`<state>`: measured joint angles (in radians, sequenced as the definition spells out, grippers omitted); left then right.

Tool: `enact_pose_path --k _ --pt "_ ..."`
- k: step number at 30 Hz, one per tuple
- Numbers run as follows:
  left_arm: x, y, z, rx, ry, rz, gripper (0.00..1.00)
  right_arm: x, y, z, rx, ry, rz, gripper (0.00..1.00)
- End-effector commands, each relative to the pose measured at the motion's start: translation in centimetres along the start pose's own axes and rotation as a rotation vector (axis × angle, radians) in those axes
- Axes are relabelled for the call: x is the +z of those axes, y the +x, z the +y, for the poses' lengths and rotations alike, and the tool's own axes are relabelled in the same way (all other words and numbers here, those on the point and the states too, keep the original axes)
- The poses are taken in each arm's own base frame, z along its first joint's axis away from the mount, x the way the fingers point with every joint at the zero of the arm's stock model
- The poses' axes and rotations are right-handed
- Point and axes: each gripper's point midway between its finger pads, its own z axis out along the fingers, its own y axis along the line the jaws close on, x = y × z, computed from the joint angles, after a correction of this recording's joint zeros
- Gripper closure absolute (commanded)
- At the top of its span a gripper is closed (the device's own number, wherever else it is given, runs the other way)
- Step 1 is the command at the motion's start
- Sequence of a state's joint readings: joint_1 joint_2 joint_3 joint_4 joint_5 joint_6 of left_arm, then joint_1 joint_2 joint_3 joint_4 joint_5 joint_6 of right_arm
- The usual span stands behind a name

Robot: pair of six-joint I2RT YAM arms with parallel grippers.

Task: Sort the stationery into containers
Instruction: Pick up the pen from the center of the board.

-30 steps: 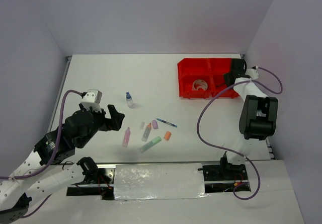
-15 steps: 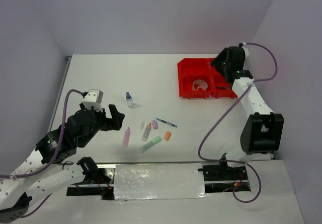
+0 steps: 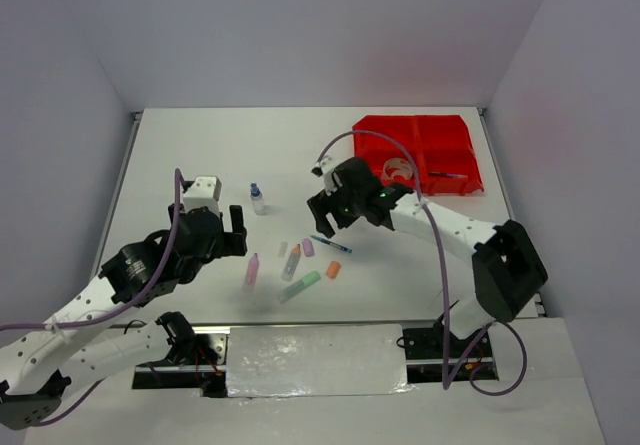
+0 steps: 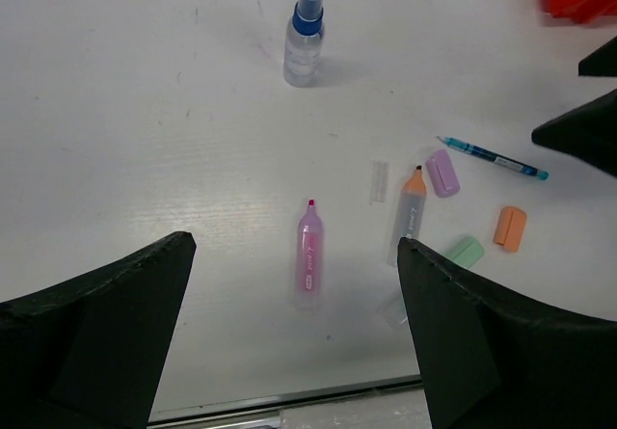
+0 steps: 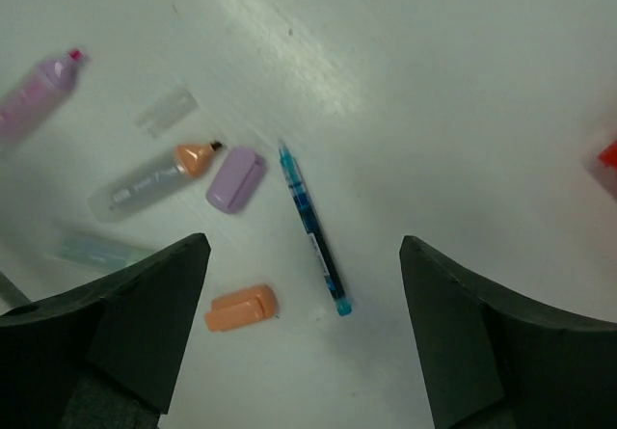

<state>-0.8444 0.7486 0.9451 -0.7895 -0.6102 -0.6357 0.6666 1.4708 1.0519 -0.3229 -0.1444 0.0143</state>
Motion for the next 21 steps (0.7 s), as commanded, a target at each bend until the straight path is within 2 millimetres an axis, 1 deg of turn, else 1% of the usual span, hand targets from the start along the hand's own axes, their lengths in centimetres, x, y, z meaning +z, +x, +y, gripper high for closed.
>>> enact_pose_path --k 1,3,4,5,6,7,10,11,12,15,17,21 --pt "-0.6 -1.4 0.6 -0.044 -0.038 -0.041 0.01 1.3 2.6 0.3 -0.132 0.003 0.117 0.13" --pt "-0.8 -1.2 0.8 -0.047 -0.035 -0.042 0.01 1.7 3.2 0.2 -0.144 0.018 0.141 0.17" --pt "-0.8 -1.1 0.6 -0.042 -0.022 -0.040 0.01 2.4 4.1 0.2 -0.155 0.020 0.177 0.21" --pt "-0.8 -1.3 0.3 -0.047 -0.004 -0.049 0.01 2.6 4.6 0.1 -0.162 0.023 0.198 0.30" --pt "-0.8 -1.3 0.2 -0.046 0.007 -0.051 0.01 3.1 5.8 0.3 -0.183 0.027 0.249 0.33" --pt "-0.8 -1.2 -0.1 -0.038 0.022 -0.048 0.01 3.3 6.4 0.3 -0.190 0.033 0.272 0.37" --pt "-0.6 -1.0 -0.6 -0.021 0.041 -0.032 0.01 4.0 7.7 0.4 -0.207 0.037 0.327 0.41" --pt "-0.6 -0.9 -0.7 -0.018 0.047 -0.025 0.01 4.1 7.9 0.8 -0.208 0.013 0.332 0.44" --pt "-0.5 -0.7 -0.8 -0.010 0.046 -0.017 0.01 4.3 8.2 0.8 -0.209 0.011 0.341 0.44" --pt "-0.4 -0.6 -1.0 -0.002 0.052 -0.009 0.01 4.8 8.7 0.5 -0.212 0.025 0.356 0.48" --pt "-0.4 -0.6 -1.1 0.000 0.060 -0.009 0.01 5.1 8.5 0.1 -0.216 0.046 0.351 0.53" --pt "-0.4 -0.6 -1.3 0.005 0.074 -0.008 0.01 5.6 8.0 -0.2 -0.231 0.057 0.336 0.57"
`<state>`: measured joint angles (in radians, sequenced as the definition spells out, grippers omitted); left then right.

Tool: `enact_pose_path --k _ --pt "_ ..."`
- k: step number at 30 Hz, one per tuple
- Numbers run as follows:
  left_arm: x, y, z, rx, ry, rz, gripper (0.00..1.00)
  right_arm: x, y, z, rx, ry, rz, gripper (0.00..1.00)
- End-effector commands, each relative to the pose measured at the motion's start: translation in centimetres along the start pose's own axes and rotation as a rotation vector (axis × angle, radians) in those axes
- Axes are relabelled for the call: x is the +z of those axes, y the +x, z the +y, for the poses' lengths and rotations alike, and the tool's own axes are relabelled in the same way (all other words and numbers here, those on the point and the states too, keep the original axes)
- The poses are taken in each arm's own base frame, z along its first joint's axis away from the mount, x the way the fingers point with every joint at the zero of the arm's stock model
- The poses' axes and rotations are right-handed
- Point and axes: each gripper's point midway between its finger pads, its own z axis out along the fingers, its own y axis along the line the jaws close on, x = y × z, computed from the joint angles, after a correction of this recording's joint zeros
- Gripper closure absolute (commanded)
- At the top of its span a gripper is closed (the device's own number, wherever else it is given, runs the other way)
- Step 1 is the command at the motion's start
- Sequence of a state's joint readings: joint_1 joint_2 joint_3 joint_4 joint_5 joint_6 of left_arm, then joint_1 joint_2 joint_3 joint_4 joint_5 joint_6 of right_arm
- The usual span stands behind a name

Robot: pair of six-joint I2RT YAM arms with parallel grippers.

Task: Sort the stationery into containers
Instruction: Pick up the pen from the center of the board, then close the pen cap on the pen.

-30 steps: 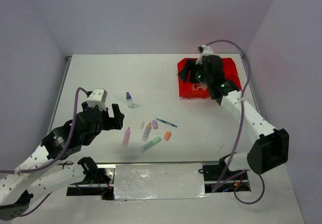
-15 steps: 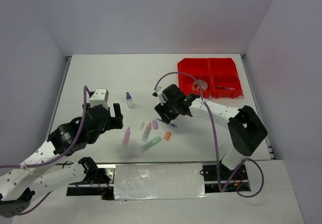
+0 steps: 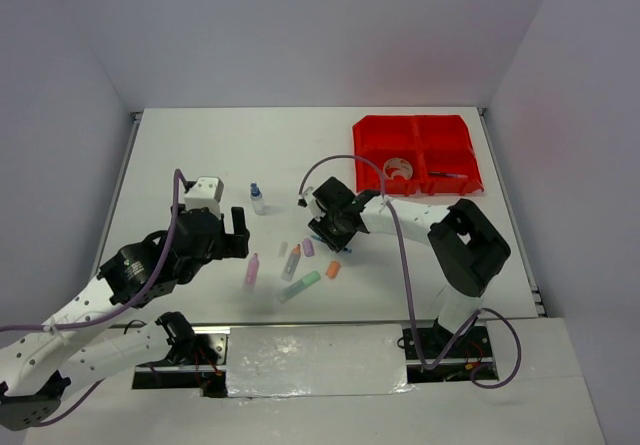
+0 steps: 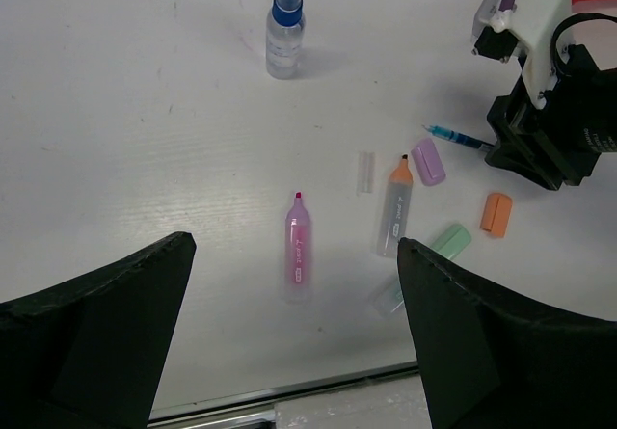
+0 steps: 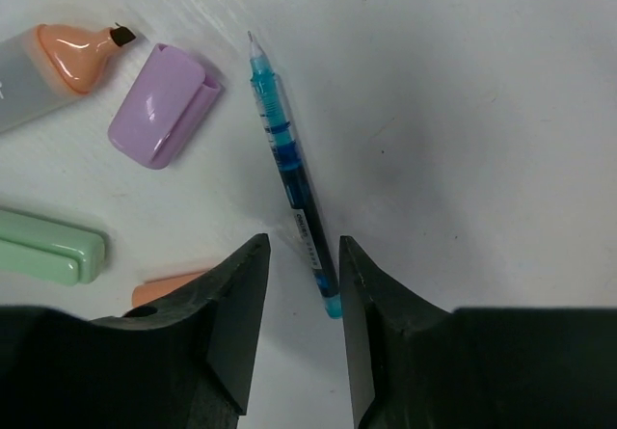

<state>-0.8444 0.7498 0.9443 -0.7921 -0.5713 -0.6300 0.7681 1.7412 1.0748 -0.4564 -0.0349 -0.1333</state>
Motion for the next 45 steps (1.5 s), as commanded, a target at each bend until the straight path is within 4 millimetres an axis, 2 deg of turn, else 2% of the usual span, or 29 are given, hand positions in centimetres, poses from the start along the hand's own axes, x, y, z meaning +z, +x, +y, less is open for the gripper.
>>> enact_pose_path --k 1,6,12,16,18,19,22,23,24,25,26,27,28,29,31,32,33,34,39,45 --pt "-0.3 -1.0 -0.9 -0.002 0.045 -0.033 0.01 0.0 -2.2 -0.6 -0.032 0.032 -0.052 0.59" --pt "-0.4 -1.0 -1.0 0.002 0.055 -0.032 0.01 1.5 -1.2 -0.5 -0.035 0.025 0.000 0.64" --pt "-0.3 -1.0 -1.1 0.003 0.057 -0.029 0.01 2.2 -0.4 -0.9 -0.008 0.035 0.014 0.73" --pt "-0.1 -0.9 -1.2 0.000 0.054 -0.026 0.01 1.3 -0.6 -4.5 0.086 0.163 -0.019 1.00" --pt "0.0 -1.0 -1.5 -0.011 0.059 -0.025 0.01 0.6 -0.8 -5.3 0.141 0.164 -0.038 1.00" --pt "0.3 -0.9 -1.6 -0.018 0.054 -0.016 0.01 -0.4 -1.3 -6.2 0.189 0.189 -0.067 1.00" --pt "1.6 -0.6 -3.0 -0.028 0.068 0.002 0.01 -2.5 -2.9 -6.4 0.230 0.191 -0.149 1.00" --pt "2.2 -0.1 -3.7 -0.024 0.086 0.026 0.01 -4.6 -4.3 -6.2 0.274 0.182 -0.222 1.00" --pt "2.9 -0.2 -4.5 -0.035 0.099 0.025 0.01 -5.9 -5.0 -6.0 0.297 0.179 -0.265 1.00" --pt "4.4 0.9 -5.1 -0.013 0.080 0.069 0.01 -7.2 -5.7 -5.9 0.323 0.177 -0.313 1.00" --pt "5.2 1.3 -5.7 -0.005 0.080 0.088 0.00 -10.3 -7.0 -5.6 0.379 0.162 -0.412 1.00" --pt "6.2 1.8 -6.1 0.014 0.071 0.112 0.00 -11.7 -7.6 -5.6 0.421 0.162 -0.471 1.00" --pt "8.1 2.6 -7.1 0.036 0.066 0.136 0.01 -12.8 -7.4 -5.5 0.459 0.160 -0.506 1.00" --pt "9.0 2.9 -7.7 0.068 0.083 0.145 0.02 -15.7 -8.0 -5.1 0.507 0.141 -0.597 1.00" --pt "11.6 3.9 -8.7 0.091 0.079 0.164 0.10 -18.2 -7.8 -4.2 0.523 0.092 -0.676 1.00" --pt "12.4 4.2 -8.7 0.088 0.068 0.175 0.13 -18.7 -7.6 -3.6 0.517 0.066 -0.686 1.00" --pt "13.2 4.5 -8.6 0.082 0.068 0.196 0.21 -18.6 -6.8 -3.4 0.522 0.065 -0.670 1.00" --pt "14.3 5.1 -8.9 0.093 0.068 0.210 0.24 -19.7 -6.6 -3.3 0.529 0.067 -0.699 1.00" --pt "16.9 6.9 -7.0 0.129 -0.028 0.275 0.29 -20.8 -4.9 -2.9 0.509 0.073 -0.737 1.00" --pt "18.1 9.2 -6.2 0.135 -0.025 0.328 0.33 -20.1 -4.7 -2.8 0.498 0.067 -0.725 1.00"
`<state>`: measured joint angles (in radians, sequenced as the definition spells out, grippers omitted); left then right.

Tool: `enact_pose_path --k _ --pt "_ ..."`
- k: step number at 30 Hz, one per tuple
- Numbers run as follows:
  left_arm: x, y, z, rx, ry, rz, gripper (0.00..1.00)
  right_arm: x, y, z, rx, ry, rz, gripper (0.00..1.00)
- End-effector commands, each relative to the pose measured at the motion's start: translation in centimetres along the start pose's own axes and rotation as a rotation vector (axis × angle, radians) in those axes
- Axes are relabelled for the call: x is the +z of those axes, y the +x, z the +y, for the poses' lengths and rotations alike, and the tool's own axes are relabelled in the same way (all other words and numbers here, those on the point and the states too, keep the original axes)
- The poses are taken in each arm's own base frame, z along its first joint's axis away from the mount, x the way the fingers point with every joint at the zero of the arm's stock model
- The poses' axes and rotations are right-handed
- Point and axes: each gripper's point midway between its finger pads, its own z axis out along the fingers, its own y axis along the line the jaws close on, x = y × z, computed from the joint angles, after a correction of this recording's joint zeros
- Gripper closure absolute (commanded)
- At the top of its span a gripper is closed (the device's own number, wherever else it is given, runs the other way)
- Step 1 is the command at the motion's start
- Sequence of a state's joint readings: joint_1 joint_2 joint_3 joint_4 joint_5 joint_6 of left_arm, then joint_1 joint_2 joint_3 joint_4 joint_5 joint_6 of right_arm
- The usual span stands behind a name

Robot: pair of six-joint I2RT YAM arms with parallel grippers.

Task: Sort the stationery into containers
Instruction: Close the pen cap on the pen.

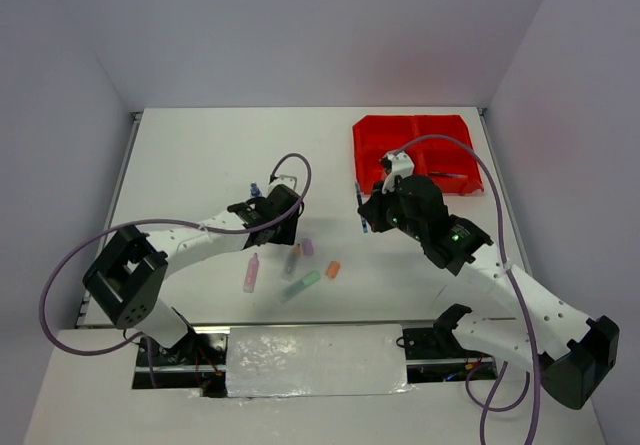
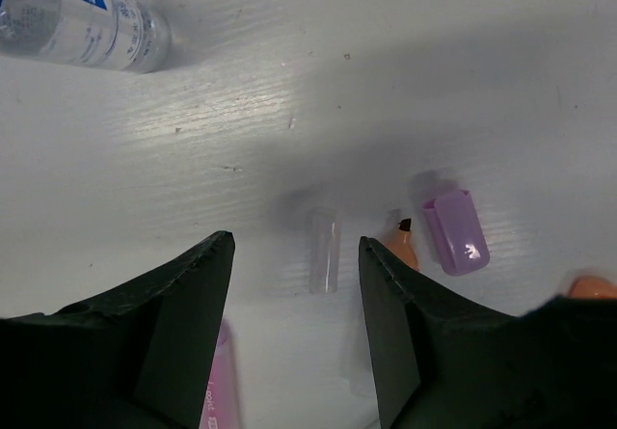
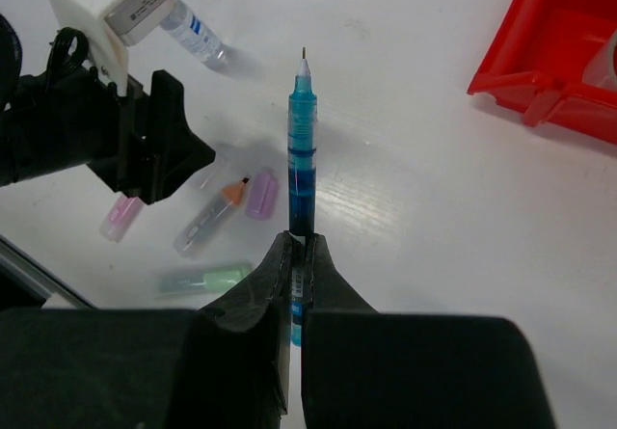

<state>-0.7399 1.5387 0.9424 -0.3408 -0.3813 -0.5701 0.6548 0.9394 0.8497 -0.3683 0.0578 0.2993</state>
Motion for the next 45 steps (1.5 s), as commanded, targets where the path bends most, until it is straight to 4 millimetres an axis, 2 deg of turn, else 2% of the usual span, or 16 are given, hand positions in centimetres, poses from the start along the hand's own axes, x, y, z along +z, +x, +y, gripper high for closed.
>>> enact_pose_path --k 1,7,25,29,31,34,39,40,43,45 --pt "0.8 -0.5 -0.9 0.011 0.049 -0.019 0.33 0.0 -0.5 1.1 -0.001 -0.051 -0.019 1.00" --pt "1.9 1.0 -1.5 0.026 0.079 0.022 0.36 0.7 0.3 1.2 -0.003 -0.060 0.010 1.00" --pt "3.1 3.9 -0.1 0.015 0.046 0.095 0.42 0.5 0.1 1.8 -0.012 -0.092 0.016 1.00" --pt "3.6 4.6 -0.2 0.021 0.043 0.118 0.47 0.3 0.0 1.9 -0.012 -0.096 0.011 1.00" --pt "3.7 4.9 -0.3 0.020 0.049 0.126 0.53 0.3 -0.1 1.9 -0.014 -0.096 0.011 1.00" --pt "3.6 5.3 0.0 0.016 0.040 0.140 0.55 0.2 0.0 1.9 -0.016 -0.098 0.010 1.00" --pt "3.2 6.0 0.3 0.001 0.035 0.159 0.77 0.1 -0.1 2.1 -0.017 -0.110 0.006 1.00" --pt "3.0 6.1 0.4 0.000 0.032 0.165 0.85 0.1 -0.1 2.3 -0.018 -0.118 0.005 1.00" --pt "2.3 5.8 0.3 -0.010 0.041 0.164 0.95 0.0 -0.1 2.8 -0.018 -0.154 0.000 1.00" --pt "1.7 5.2 0.1 -0.023 0.055 0.144 0.95 0.0 -0.1 3.1 -0.018 -0.170 -0.003 1.00"
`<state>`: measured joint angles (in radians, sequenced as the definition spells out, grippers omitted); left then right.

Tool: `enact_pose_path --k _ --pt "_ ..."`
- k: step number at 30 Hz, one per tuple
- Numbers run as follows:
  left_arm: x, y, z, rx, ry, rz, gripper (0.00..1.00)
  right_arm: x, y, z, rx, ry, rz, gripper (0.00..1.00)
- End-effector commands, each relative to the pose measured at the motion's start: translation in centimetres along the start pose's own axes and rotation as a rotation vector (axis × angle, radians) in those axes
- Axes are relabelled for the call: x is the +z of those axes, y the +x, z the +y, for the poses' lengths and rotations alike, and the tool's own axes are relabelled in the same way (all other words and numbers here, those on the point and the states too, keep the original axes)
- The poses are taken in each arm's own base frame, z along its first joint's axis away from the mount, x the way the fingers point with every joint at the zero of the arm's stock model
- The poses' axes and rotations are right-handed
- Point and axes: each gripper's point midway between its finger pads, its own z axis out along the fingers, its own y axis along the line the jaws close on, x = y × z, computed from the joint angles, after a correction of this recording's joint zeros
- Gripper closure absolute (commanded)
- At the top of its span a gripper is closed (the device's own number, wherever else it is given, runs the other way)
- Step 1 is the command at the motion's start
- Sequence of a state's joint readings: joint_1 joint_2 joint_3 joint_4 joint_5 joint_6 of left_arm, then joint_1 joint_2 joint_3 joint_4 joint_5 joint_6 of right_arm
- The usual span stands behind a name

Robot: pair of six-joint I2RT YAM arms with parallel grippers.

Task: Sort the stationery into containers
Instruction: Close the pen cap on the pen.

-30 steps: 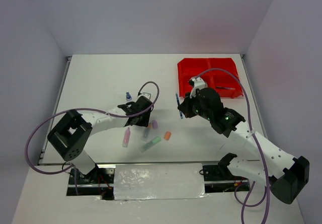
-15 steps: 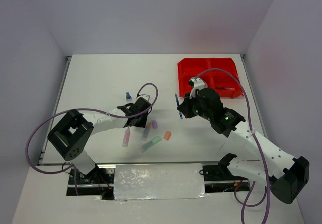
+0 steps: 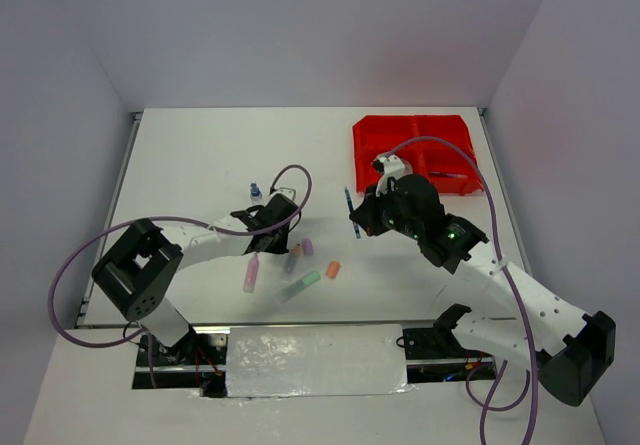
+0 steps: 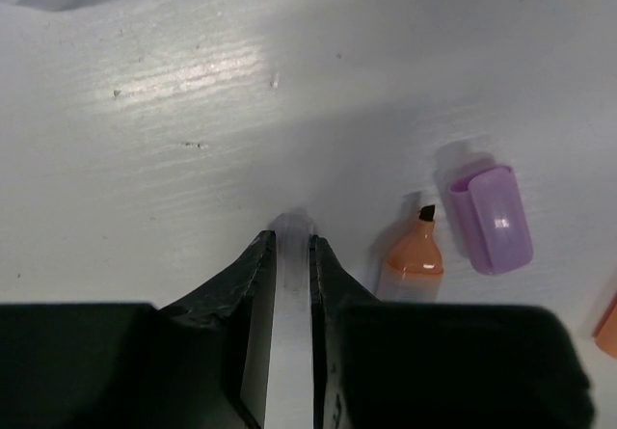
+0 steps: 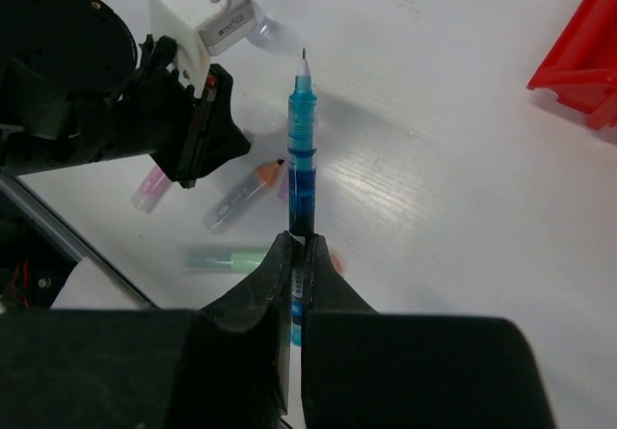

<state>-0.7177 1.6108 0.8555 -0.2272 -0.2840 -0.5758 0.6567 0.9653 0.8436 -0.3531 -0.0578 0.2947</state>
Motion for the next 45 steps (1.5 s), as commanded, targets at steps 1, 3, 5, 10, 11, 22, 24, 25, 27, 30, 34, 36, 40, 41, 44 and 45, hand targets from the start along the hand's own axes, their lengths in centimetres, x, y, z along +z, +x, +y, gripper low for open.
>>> enact_pose_path --k 1,3,5,10,11,22,24,25,27,30,34,36,40,41,44,45 --pt "-1.1 1.6 0.5 -0.019 0.004 0.053 0.96 -0.4 -1.2 1.4 -0.017 -0.070 -0.056 1.00" --pt "-1.6 1.1 0.6 -0.025 0.001 0.034 0.97 -0.3 -1.2 1.5 -0.020 -0.075 -0.054 1.00" --pt "-1.9 0.8 0.7 -0.029 -0.001 0.025 1.00 -0.2 -1.2 1.5 -0.023 -0.077 -0.052 1.00" --pt "-2.4 0.0 0.5 -0.049 0.003 -0.001 1.00 -0.1 -1.1 1.8 -0.030 -0.097 -0.054 1.00" --pt "-2.5 -0.2 0.4 -0.065 0.008 -0.011 1.00 -0.1 -1.1 1.9 -0.034 -0.104 -0.058 1.00" --pt "-14.0 -11.1 -2.9 -0.357 0.336 -0.468 1.00 -1.7 -2.2 5.1 0.112 -0.322 -0.338 1.00" --pt "-16.3 -12.8 -3.3 -0.416 0.405 -0.547 1.00 -2.1 -1.9 6.8 0.121 -0.404 -0.338 1.00" --pt "-17.5 -13.6 -3.6 -0.431 0.449 -0.590 1.00 -2.0 -1.5 7.3 0.122 -0.424 -0.330 1.00" --pt "-20.8 -15.5 -4.5 -0.468 0.581 -0.698 1.00 -2.2 -1.4 9.1 0.123 -0.471 -0.334 1.00" --pt "-24.6 -17.0 -5.6 -0.483 0.749 -0.809 1.00 -2.9 -1.9 11.4 0.140 -0.533 -0.376 1.00" --pt "-27.2 -17.1 -6.4 -0.493 0.891 -0.867 1.00 -3.6 -2.8 13.6 0.124 -0.564 -0.428 1.00" --pt "-28.3 -17.0 -6.6 -0.484 0.941 -0.897 1.00 -3.3 -2.8 14.2 0.120 -0.564 -0.421 1.00" --pt "-29.7 -16.6 -6.6 -0.465 0.983 -0.924 1.00 -2.3 -2.5 14.2 0.130 -0.534 -0.393 1.00" --pt "-30.0 -16.5 -6.5 -0.460 0.987 -0.930 1.00 -2.1 -2.4 14.2 0.130 -0.529 -0.387 1.00" --pt "-30.7 -16.3 -6.2 -0.444 0.986 -0.946 1.00 -1.9 -2.4 14.6 0.123 -0.537 -0.383 1.00" --pt "-30.9 -16.2 -6.2 -0.435 0.990 -0.949 1.00 -1.8 -2.4 14.6 0.117 -0.535 -0.378 1.00"
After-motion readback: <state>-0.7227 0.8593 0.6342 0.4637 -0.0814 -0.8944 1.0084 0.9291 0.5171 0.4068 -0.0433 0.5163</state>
